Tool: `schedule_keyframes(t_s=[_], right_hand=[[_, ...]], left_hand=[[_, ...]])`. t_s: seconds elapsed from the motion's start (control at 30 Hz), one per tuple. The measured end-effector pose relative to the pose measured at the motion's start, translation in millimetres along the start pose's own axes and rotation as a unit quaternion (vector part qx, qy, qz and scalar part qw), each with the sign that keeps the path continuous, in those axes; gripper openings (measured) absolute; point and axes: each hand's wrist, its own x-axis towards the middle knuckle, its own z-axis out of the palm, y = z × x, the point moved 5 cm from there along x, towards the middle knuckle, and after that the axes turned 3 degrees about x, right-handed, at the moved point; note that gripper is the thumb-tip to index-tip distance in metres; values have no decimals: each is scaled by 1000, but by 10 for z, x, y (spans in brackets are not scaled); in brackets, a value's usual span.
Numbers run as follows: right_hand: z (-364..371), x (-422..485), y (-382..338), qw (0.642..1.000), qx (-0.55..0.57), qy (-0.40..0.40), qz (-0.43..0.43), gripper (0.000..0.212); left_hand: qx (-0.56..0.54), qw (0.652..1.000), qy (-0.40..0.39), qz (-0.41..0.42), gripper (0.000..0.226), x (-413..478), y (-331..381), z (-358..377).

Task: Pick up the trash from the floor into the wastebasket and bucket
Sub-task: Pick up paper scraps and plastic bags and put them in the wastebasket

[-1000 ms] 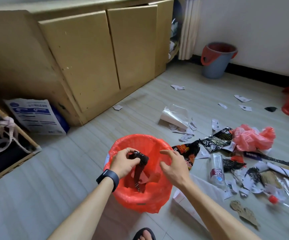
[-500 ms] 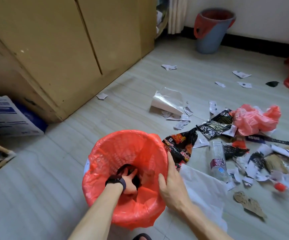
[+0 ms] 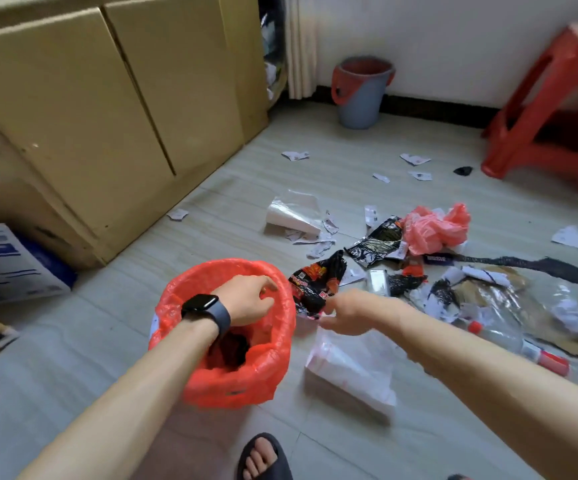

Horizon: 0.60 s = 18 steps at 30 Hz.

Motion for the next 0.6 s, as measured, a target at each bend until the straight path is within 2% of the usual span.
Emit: schedule_keyframes(t_s=[0.07,0.13,0.2,0.27,0.37,0.43,0.53,0.6], right_hand=[[-190,-426,340,998,-45,40,30,42],[-330,-786,621,996,-35,68,53,38],[-390,-1210,990,990,35,108,81,34],[-362,-1575,1336,964,150,190,106,32],[-110,-2096,1843,867,321,355,136,33],[178,-2378,2134,799,374,435,178,30],[772,-2556,2411,718,452,469,247,28],[1260,-2564,2625,685,483,453,302,25]], left_hand=[[24,999,-6,39,37,-35,470,-150],[49,996,-15,68,36,-43,865,-241],[71,993,-22,97,35,-25,1346,-238],[91,988,-36,119,35,17,1724,-161],[102,983,-56,144,35,111,2196,48],[93,981,-72,154,37,194,2447,295],[55,981,-88,164,38,277,2624,783],[24,978,-113,172,39,337,2750,1191]])
